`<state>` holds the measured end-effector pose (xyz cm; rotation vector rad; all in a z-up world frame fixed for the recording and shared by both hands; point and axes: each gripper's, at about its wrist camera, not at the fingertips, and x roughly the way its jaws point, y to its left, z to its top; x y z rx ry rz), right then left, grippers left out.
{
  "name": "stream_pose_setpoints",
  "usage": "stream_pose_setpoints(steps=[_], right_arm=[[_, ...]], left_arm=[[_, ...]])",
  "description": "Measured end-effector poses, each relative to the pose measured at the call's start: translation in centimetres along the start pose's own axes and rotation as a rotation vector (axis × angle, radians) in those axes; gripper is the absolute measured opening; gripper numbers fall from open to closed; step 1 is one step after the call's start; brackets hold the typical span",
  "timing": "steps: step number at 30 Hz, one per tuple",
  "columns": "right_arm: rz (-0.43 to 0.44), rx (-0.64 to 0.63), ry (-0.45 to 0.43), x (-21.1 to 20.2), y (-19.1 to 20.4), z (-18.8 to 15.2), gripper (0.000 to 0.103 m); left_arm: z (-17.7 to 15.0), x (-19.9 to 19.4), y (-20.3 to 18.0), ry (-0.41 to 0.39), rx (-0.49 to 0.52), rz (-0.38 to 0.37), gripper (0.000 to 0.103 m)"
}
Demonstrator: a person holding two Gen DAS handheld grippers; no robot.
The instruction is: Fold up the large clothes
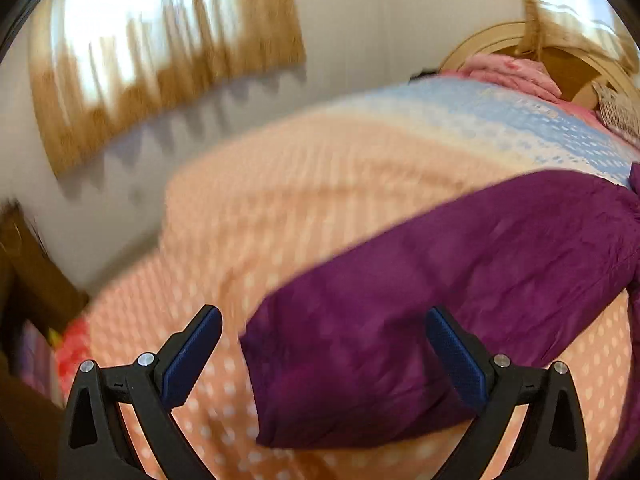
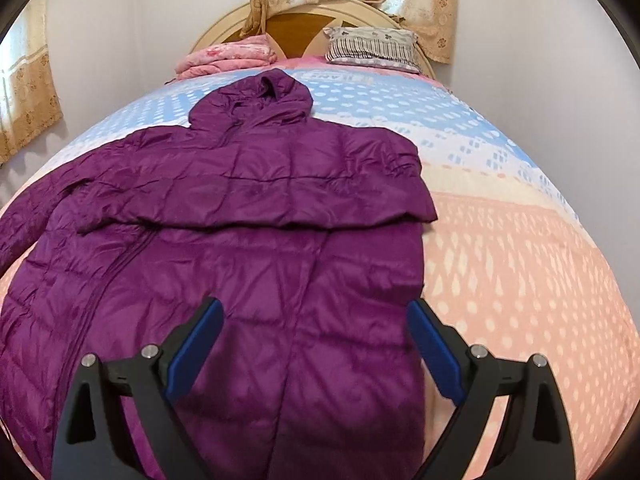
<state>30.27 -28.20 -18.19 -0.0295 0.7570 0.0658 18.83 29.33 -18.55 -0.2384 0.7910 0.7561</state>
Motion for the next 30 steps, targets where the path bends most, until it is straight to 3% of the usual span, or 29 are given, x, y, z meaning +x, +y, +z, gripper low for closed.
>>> stream_pose_setpoints(steps=[2, 4, 5, 6, 7, 10, 14, 17, 20, 24, 30], right_arm=[[0.006, 0.017, -0.020, -1.0, 0.0, -0.1, 0.095], [0.012, 0.036, -0.037, -2.0, -0.1, 0.0, 0.095], [0.013, 0.045, -0.048, -2.5, -0.2, -0.1, 0.095], [0.012, 0.050, -0.059, -3.0, -0.5, -0.1, 0.095], [0.010, 0.051, -0.063, -3.3, -0.6, -0.2, 0.095], [-0.016, 0.062, -0.081, -4.2, -2.1, -0.7, 0.095], [-0.071, 0.132, -0.072, -4.0, -5.6, -1.5, 0.095], [-0.124, 0.191, -0.061, -3.6, -8.5, -2.1, 0.095], [-0.163, 0.261, -0.065, -3.4, -11.5, -2.6, 0.095], [-0.202, 0.347, -0.070, -3.3, -14.3, -3.6, 0.095], [-0.182, 0.415, -0.074, -3.6, -16.1, -5.1, 0.096]], left_arm=[[-0.7, 1.5, 0.4, 0.064, -0.024, -0.085, 0.100], [-1.2, 2.2, -0.3, 0.096, -0.022, -0.145, 0.085], [-1.0, 1.7, -0.9, 0.058, 0.008, -0.143, 0.062], [-0.7, 1.3, -1.4, 0.045, 0.032, -0.188, 0.041], [-0.3, 0.8, -1.8, 0.049, 0.040, -0.240, 0.013], [1.4, -0.9, -2.4, 0.019, 0.049, -0.212, 0.010], [5.4, -5.4, -3.7, -0.134, 0.099, -0.150, 0.009], [8.2, -8.1, -6.0, -0.232, 0.158, -0.148, 0.009], [9.7, -12.0, -10.6, -0.316, 0.231, -0.223, 0.009], [10.0, -15.5, -18.1, -0.351, 0.320, -0.339, 0.009], [5.8, -18.8, -30.1, -0.385, 0.501, -0.421, 0.009]])
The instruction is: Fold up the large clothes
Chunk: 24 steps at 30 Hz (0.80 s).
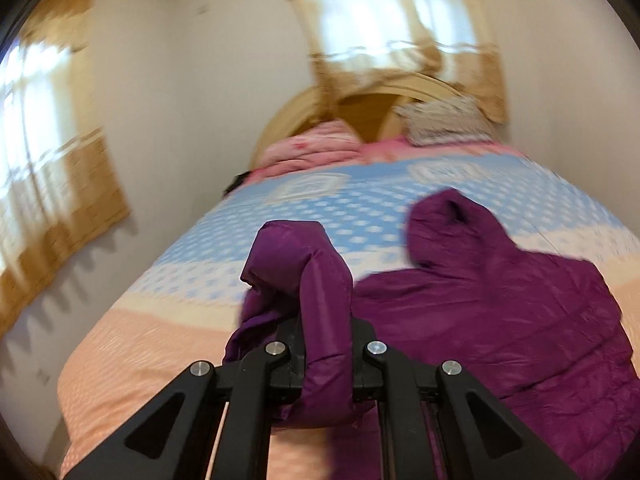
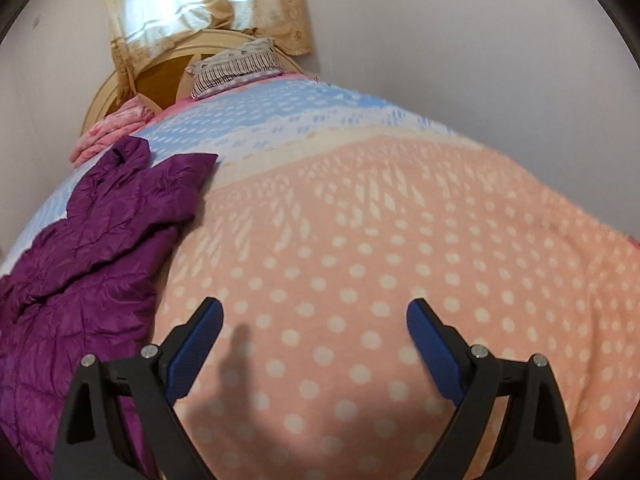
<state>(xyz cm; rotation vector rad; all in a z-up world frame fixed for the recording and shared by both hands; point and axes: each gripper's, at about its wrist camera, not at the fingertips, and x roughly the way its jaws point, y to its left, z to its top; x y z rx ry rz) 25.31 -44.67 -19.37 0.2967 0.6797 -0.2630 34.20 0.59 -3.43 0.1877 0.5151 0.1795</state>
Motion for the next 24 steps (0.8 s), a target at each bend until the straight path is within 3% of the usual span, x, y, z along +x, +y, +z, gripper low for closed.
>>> stream_pose_setpoints(steps=[3, 5, 6, 7, 8, 9, 13, 16, 17, 19, 22, 24], right_arm=[[0.008, -0.004, 0.000, 0.0, -0.1, -0.1, 0.100], [0.007, -0.018, 0.004, 0.3, 0.1, -0.3, 0.102], [0.007, -0.024, 0.006, 0.4, 0.3, -0.3, 0.103], [0.006, -0.030, 0.009, 0.5, 0.3, -0.3, 0.103], [0.006, -0.034, 0.011, 0.5, 0.4, -0.3, 0.103], [0.008, -0.035, 0.011, 0.6, 0.3, -0.3, 0.103], [0.017, -0.029, 0.014, 0.8, 0.2, -0.3, 0.103], [0.018, -0.032, 0.008, 0.7, 0.2, -0.2, 0.103], [0.021, -0.034, 0.007, 0.7, 0.3, -0.2, 0.103], [0.033, -0.042, 0.010, 0.3, 0.9, 0.4, 0.103], [0.118, -0.045, 0.029, -0.4, 3.1, 2.2, 0.103], [0.172, -0.079, 0.026, -1.0, 5.7, 3.6, 0.103]], left_arm=[[-0.7, 1.7, -5.5, 0.017, 0.069, -0.044, 0.013], [-1.3, 1.5, -8.9, 0.026, 0.091, -0.092, 0.021], [-1.6, 1.6, -10.8, 0.032, 0.113, -0.118, 0.038], [-1.6, 1.2, -11.8, 0.030, 0.120, -0.124, 0.066], [-1.7, 0.9, -13.0, 0.017, 0.122, -0.123, 0.085], [-1.9, 0.3, -13.5, -0.022, 0.117, -0.125, 0.090], [-1.9, -0.6, -13.1, -0.057, 0.121, -0.126, 0.095], [-2.2, -0.5, -10.5, -0.065, 0.101, -0.066, 0.095], [-2.6, 0.0, -9.1, -0.060, 0.095, -0.010, 0.095], [-3.7, 1.2, -6.9, -0.030, 0.083, 0.068, 0.095], [-5.7, 4.4, -2.8, 0.078, 0.032, 0.184, 0.095], [-7.1, 6.2, -0.5, 0.138, -0.022, 0.223, 0.095]])
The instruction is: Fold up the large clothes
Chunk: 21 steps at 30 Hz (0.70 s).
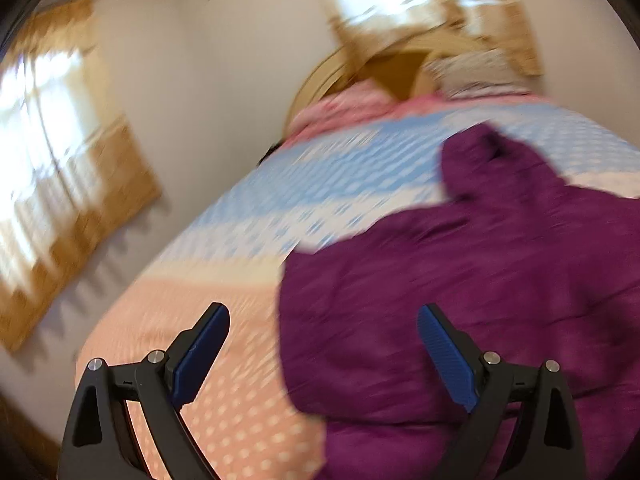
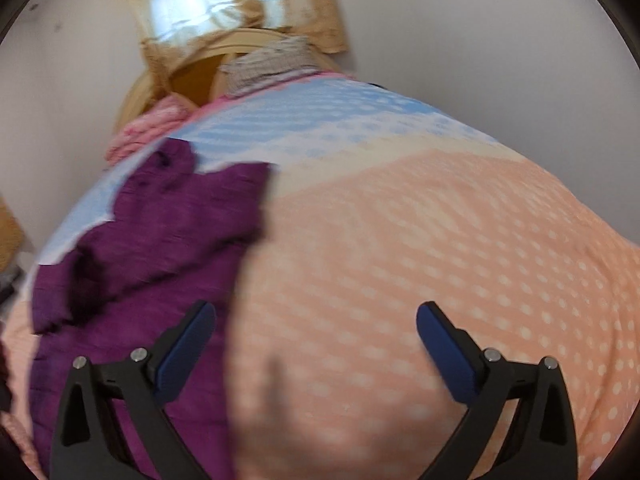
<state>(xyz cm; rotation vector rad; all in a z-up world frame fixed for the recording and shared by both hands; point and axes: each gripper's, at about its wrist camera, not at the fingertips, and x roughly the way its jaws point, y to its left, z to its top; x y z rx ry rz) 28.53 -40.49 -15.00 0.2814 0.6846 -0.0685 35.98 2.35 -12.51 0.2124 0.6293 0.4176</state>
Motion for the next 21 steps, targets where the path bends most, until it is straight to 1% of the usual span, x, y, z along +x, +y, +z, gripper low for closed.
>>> stream_pose_setpoints(steps=[2, 4, 7, 10, 11, 13, 14, 15, 16, 17, 20, 21], right_arm=[[0.059, -0.050, 0.010, 0.3, 3.2, 1.4, 0.103], [0.119, -0.108, 0.038, 1.0, 6.7, 2.5, 0.103], [0.219, -0.157, 0.093, 2.9, 11.9, 3.4, 0.103], [0.256, -0.211, 0.133, 5.4, 16.0, 3.3, 0.102], [0.267, -0.226, 0.156, 6.5, 17.2, 3.0, 0.100], [0.291, -0.220, 0.215, 8.9, 18.8, 2.3, 0.089], [0.310, -0.215, 0.262, 10.3, 19.4, 1.7, 0.077], [0.322, -0.218, 0.297, 11.3, 19.9, 1.3, 0.055], [0.328, -0.233, 0.329, 12.2, 20.3, 0.8, 0.039], [0.316, -0.244, 0.323, 12.2, 20.6, 0.6, 0.014], [0.294, -0.250, 0.257, 10.8, 19.8, 0.7, 0.011], [0.269, -0.259, 0.225, 10.1, 19.3, 1.0, 0.011]], left_arm=[[-0.9, 1.6, 1.5, 0.048, -0.043, 0.013, 0.095], [-1.6, 2.7, 2.6, 0.078, -0.073, 0.011, 0.095], [-2.2, 3.7, 3.6, 0.100, -0.101, -0.004, 0.095], [-2.7, 4.6, 3.9, 0.128, -0.119, -0.021, 0.095], [-2.8, 4.7, 3.8, 0.133, -0.121, -0.022, 0.095], [-3.1, 4.7, 3.4, 0.138, -0.113, -0.031, 0.095], [-3.2, 4.5, 3.5, 0.139, -0.108, -0.035, 0.095], [-3.3, 4.5, 3.2, 0.139, -0.102, -0.039, 0.095], [-3.5, 4.5, 3.1, 0.139, -0.100, -0.040, 0.095], [-3.5, 4.4, 3.0, 0.138, -0.099, -0.044, 0.095], [-3.6, 4.5, 3.2, 0.136, -0.102, -0.048, 0.095], [-3.6, 4.6, 3.3, 0.137, -0.102, -0.046, 0.095]])
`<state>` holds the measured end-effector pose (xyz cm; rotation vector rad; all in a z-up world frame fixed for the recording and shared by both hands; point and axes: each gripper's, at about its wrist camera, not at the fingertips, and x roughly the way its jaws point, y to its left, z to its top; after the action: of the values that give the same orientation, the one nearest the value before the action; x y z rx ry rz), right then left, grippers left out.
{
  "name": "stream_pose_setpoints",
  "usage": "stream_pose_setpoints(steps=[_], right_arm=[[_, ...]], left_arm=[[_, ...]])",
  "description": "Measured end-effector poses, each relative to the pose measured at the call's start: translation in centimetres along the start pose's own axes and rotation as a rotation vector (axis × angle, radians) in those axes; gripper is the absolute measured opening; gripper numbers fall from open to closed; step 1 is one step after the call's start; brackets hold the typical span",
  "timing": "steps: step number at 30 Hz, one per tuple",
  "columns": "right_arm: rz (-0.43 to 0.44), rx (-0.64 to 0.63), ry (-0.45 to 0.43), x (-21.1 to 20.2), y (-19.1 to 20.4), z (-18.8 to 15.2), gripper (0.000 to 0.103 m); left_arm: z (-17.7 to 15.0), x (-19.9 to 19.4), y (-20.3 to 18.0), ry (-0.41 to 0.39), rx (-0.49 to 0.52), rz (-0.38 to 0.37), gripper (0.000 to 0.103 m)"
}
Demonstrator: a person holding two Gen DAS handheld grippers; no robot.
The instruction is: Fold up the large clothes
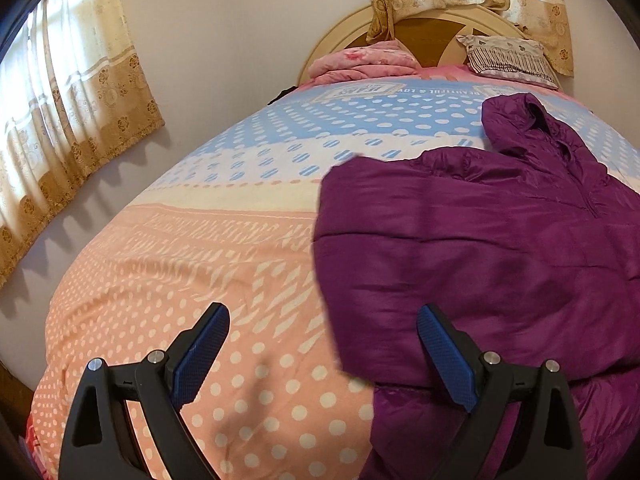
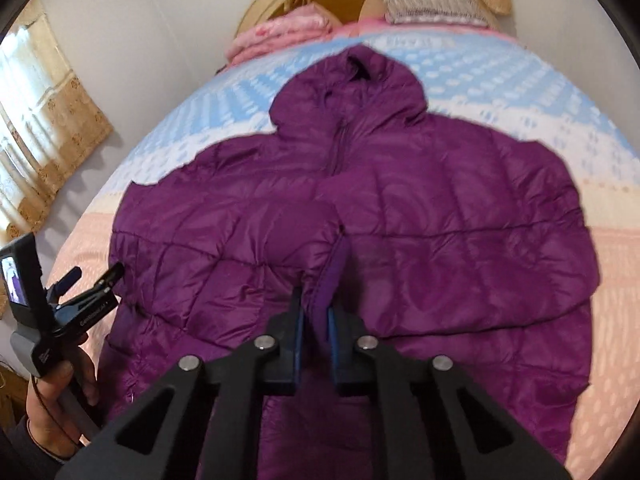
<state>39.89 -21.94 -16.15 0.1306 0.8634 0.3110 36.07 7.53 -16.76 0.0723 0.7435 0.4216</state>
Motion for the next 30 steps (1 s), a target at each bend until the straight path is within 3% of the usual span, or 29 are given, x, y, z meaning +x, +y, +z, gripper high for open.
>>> stream_pose_setpoints(steps=[8, 12, 17, 20, 23, 25, 26, 27, 30], right_arm=[[-0.168, 0.077, -0.164, -5.7, -5.9, 0.9, 0.010], [-0.238, 0.141, -0.167, -5.6, -8.9, 0.4, 0.010], [-0.291, 0.155, -0.088, -3.4, -11.1, -1.3, 0.010], [-0.377, 0.131, -0.081, -2.9, -11.5, -2.0, 0.010], [-0.345, 0.138, -0.072, -3.1, -12.0, -2.1, 0.013], [-0.362, 0.156, -0.088, -4.0, -12.2, -2.0, 0.032], [-0.371, 0.177, -0.108, -4.9, -12.4, -2.0, 0.051], [-0.385, 0.190, -0.133, -5.7, -12.5, -1.9, 0.060], [-0.454, 0.220, -0.221, -8.6, -11.9, -1.6, 0.066]], left_arm=[[-0.4, 0.7, -0.5, 0.026, 0.018, 0.014, 0.095], [-0.8, 1.1, -1.3, 0.036, 0.051, 0.031, 0.095], [-0.9, 1.4, -1.4, 0.049, 0.068, 0.035, 0.095], [-0.6, 1.3, -1.4, 0.054, 0.068, 0.037, 0.095], [0.3, 0.5, -1.3, 0.044, 0.046, 0.009, 0.095], [1.7, -0.9, -1.5, 0.009, 0.030, -0.027, 0.095], [2.2, -1.3, -1.7, -0.004, 0.028, -0.040, 0.095], [3.0, -1.9, -2.0, -0.023, 0.025, -0.061, 0.095], [4.9, -2.9, -3.5, -0.067, 0.022, -0.125, 0.095]])
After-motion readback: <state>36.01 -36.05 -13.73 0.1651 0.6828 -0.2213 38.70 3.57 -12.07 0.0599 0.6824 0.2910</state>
